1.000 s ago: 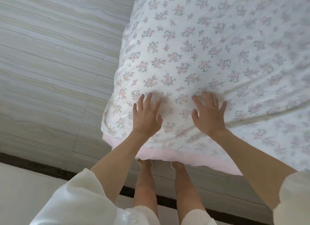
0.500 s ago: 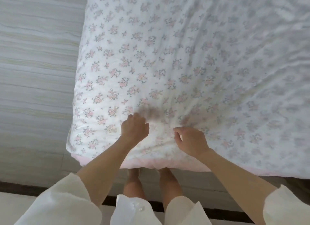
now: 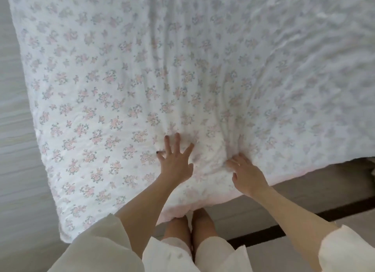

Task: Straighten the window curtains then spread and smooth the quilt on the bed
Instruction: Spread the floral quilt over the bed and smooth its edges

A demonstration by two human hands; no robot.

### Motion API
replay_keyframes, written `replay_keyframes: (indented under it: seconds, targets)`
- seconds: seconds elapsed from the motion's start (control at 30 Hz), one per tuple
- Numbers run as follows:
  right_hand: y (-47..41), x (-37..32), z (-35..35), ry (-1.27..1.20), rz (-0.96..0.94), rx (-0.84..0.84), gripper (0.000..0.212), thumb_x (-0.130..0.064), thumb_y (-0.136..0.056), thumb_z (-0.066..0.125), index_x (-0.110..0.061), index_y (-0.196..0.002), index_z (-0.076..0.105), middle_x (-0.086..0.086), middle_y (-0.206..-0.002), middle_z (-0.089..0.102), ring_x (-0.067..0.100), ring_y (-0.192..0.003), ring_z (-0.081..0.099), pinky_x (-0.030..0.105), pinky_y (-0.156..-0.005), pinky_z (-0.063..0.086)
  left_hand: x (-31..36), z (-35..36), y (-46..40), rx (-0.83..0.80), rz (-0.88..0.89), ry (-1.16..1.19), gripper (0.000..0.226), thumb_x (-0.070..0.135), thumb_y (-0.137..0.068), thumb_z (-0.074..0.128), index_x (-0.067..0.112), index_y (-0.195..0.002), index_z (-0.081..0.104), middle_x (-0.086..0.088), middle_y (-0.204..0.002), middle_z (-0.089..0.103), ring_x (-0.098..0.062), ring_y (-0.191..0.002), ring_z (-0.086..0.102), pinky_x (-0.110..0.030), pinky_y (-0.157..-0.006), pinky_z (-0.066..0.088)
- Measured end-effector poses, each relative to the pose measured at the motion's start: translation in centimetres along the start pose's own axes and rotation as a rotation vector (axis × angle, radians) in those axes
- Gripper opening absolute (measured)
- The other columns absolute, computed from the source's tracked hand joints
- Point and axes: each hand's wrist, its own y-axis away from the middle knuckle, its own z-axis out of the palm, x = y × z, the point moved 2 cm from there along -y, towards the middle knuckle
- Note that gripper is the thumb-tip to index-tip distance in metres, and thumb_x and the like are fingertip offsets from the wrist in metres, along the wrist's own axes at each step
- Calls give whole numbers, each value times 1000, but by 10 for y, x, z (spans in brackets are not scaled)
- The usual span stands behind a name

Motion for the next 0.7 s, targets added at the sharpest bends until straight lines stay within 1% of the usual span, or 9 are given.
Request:
replay_keyframes:
  seconds: [0.1,0.17,0.2,0.27,0.33,0.47,0.53,0.6,0.7]
  targets:
    - [4,7,-1,12,18,122,49,-13,-91,41,-21,-139,34,2,-147,32,20,-139,25,34,-104,35,7,-9,1,210,75,-25,50,38,-91,48,23,-137,36,-13,-155,11,-34,-144,1,-53,-113,18]
    - [-3,12,-10,60,35,197,56,-13,-89,43,-22,-142,26,5,-149,29,24,-137,26,38,-106,32,21,-11,0,305,225,-49,44,34,-90,49,19,-131,44,-10,-150,28,-31,-141,18,-46,-111,24]
    - [-8,17,-12,104,34,206,62,-12,-89,43,-24,-145,19,6,-153,21,25,-140,20,41,-110,27,30,-9,-2,323,294,-49,43,33,-90,50,19,-130,45,-9,-148,32,-30,-139,23,-45,-110,27]
    - [-19,30,-19,229,-14,193,75,-7,-88,44,-28,-147,3,3,-158,-2,24,-145,-2,49,-115,10,45,-3,-6,320,378,-41,46,34,-90,50,20,-134,42,-7,-149,31,-29,-139,23,-45,-110,26]
    - [-27,47,-31,296,-43,174,83,0,-86,43,-33,-146,-5,0,-157,-15,24,-144,-15,55,-114,1,58,5,-10,277,424,-81,53,39,-90,50,21,-138,36,-6,-153,22,-30,-142,15,-49,-114,19]
    - [-34,80,-41,296,-55,138,79,-6,-92,40,-38,-144,-10,0,-157,-17,30,-144,-13,53,-115,5,84,20,-15,223,392,-207,63,48,-84,55,17,-137,38,-9,-157,11,-31,-145,1,-56,-114,4]
    - [-35,83,-41,253,-96,116,72,-12,-95,42,-36,-146,-3,2,-158,-12,33,-144,-7,50,-116,9,96,25,-18,220,306,-208,66,51,-81,58,14,-134,41,-11,-156,13,-32,-145,1,-58,-113,2]
    - [-39,84,-41,261,-134,136,62,-22,-95,45,-33,-146,13,4,-158,2,35,-143,4,51,-115,13,112,28,-18,229,198,-201,62,50,-77,64,13,-125,51,-14,-152,23,-36,-144,9,-61,-111,7]
    - [-44,86,-54,244,-227,223,42,-25,-89,55,-27,-131,49,12,-146,36,38,-132,30,52,-108,23,135,27,-17,316,44,-105,22,30,-68,79,14,-79,68,-17,-136,50,-41,-135,33,-66,-105,27]
